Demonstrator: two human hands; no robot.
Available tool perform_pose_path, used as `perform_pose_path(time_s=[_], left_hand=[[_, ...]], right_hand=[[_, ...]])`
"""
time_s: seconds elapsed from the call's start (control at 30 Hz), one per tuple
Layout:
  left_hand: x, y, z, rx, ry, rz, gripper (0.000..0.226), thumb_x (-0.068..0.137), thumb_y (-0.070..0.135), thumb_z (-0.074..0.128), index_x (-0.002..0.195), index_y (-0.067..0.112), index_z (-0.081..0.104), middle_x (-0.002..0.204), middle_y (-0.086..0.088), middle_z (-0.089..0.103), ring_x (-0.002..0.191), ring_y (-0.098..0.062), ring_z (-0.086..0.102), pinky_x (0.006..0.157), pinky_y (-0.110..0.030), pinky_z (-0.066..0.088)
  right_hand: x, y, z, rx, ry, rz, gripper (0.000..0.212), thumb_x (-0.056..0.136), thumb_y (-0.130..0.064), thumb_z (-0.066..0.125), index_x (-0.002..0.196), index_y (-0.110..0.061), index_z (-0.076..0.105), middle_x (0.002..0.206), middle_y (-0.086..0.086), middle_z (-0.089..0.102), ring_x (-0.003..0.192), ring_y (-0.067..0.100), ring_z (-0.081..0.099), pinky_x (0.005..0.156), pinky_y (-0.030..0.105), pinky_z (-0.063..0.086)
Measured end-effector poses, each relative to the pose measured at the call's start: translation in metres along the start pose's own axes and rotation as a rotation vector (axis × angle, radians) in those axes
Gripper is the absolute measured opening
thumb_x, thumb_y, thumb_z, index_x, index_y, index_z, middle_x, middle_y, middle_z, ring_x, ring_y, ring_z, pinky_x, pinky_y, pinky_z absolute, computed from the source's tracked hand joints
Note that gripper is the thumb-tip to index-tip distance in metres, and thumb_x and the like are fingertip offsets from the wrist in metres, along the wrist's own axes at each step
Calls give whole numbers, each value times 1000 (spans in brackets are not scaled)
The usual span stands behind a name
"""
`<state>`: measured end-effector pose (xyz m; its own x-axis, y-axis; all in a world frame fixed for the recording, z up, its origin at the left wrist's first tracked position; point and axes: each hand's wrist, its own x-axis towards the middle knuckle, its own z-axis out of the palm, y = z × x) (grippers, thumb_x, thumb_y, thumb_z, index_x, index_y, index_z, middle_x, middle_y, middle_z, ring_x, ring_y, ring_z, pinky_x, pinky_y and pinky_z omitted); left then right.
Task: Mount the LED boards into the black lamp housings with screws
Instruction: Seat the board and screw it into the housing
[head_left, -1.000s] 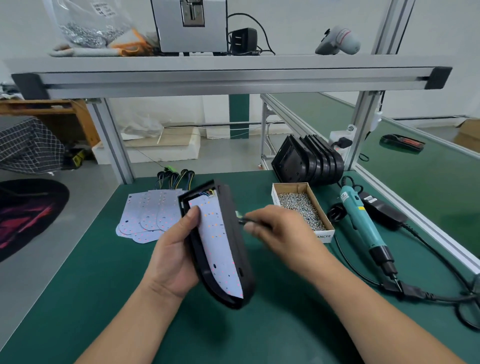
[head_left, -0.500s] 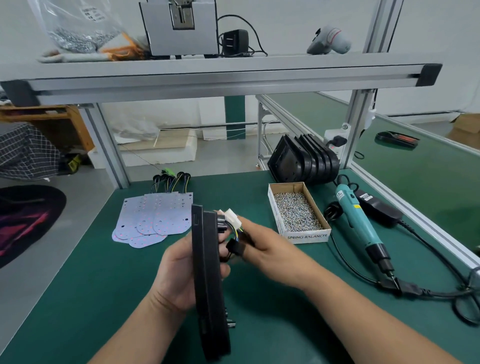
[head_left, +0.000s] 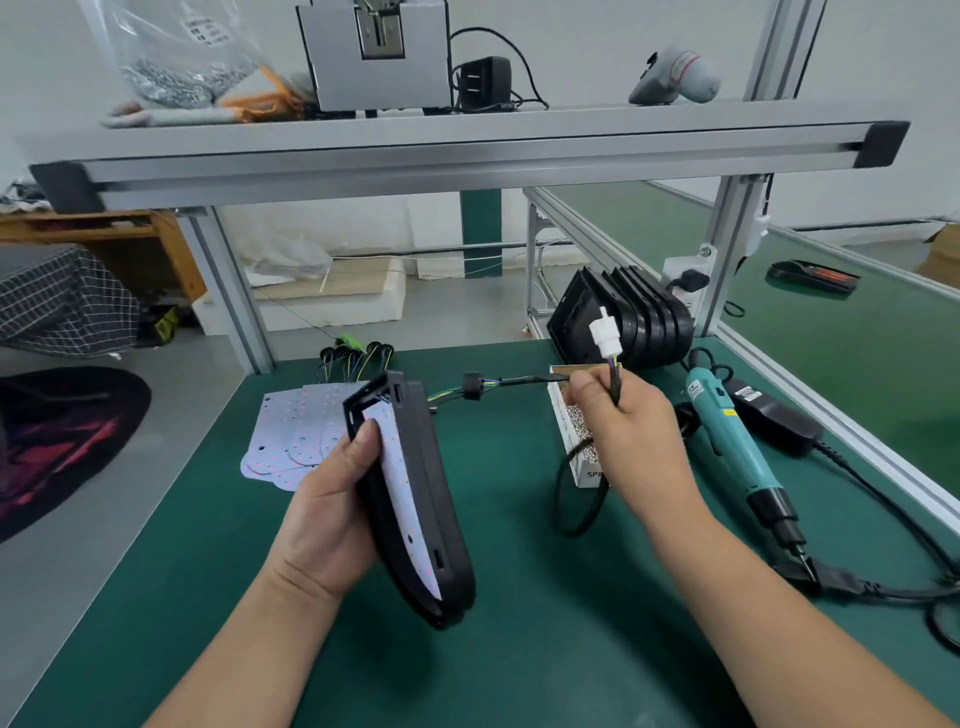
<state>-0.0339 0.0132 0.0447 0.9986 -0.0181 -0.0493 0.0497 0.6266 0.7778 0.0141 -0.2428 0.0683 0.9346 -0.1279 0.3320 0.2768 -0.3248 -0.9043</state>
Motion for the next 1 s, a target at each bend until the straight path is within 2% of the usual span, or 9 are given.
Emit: perform_pose_path(time_s=[0.13,0.27,0.33,0.4,0.57,0.67,0.73,0.87,1.0], left_hand=[[2,-7,-1,-19,18,-11,27,95,31,59,106,15,78,92,-1,74,74,-15,73,61,-30,61],[2,-9,4,8,-3,-10,25,92,32,65,103,21,84,101,-2,79,79,-18,77,64,-31,62],[1,-9,6,-25,-36,-21,23,95,27,65,108,18,83,109,-5,76,79,-18,75,63,-30,61],[-1,-8,7,-98,-77,-38,29,101,25,56,115,15,80,126,-7,72,83,-17,74,60,-28,59],[-7,-4,13,-171,-226,-73,42,109,21,34,136,6,64,151,-13,60,123,-31,70,62,-30,62],[-9,0,15,-199,-324,-94,51,112,21,19,125,9,67,163,-17,45,140,-36,57,72,-33,65],[-11,2,15,-241,-341,-138,43,110,18,27,122,6,67,161,-22,45,137,-38,59,72,-35,66],[-13,6,13,-193,-375,-150,37,82,20,85,116,7,75,149,-26,58,123,-37,69,65,-34,65],[-15,7,11,-215,-427,-151,40,84,14,81,122,16,69,144,-23,62,133,-40,62,63,-36,64]], right_hand=[[1,-2,-1,-40,-144,65,23,101,-25,58,82,-22,69,71,-8,66,60,14,48,65,36,43],[-4,-5,-2,-38,-326,-30,37,96,-22,50,119,-46,65,93,-12,76,59,13,56,62,33,50],[-8,-6,2,-188,-361,-135,23,91,-42,53,105,-53,67,91,-15,75,69,9,62,69,36,53],[-11,-4,4,-198,-335,-191,19,95,-54,60,96,-37,67,74,-19,64,69,6,56,70,40,50],[-14,-5,3,-404,-378,-337,28,100,-49,58,87,-25,58,67,-6,59,65,14,55,65,44,48],[-18,-9,4,-473,-439,-460,25,104,-43,56,88,-24,60,71,-8,62,69,15,57,65,42,45],[-17,-10,4,-436,-458,-492,29,104,-43,52,88,-21,61,75,-7,64,73,20,59,68,44,47],[-16,-8,7,-338,-421,-506,29,104,-41,52,88,-17,60,76,-5,59,76,23,56,71,48,48],[-16,-4,10,-327,-371,-461,21,103,-41,53,89,-26,58,74,-8,55,76,18,54,72,47,48]])
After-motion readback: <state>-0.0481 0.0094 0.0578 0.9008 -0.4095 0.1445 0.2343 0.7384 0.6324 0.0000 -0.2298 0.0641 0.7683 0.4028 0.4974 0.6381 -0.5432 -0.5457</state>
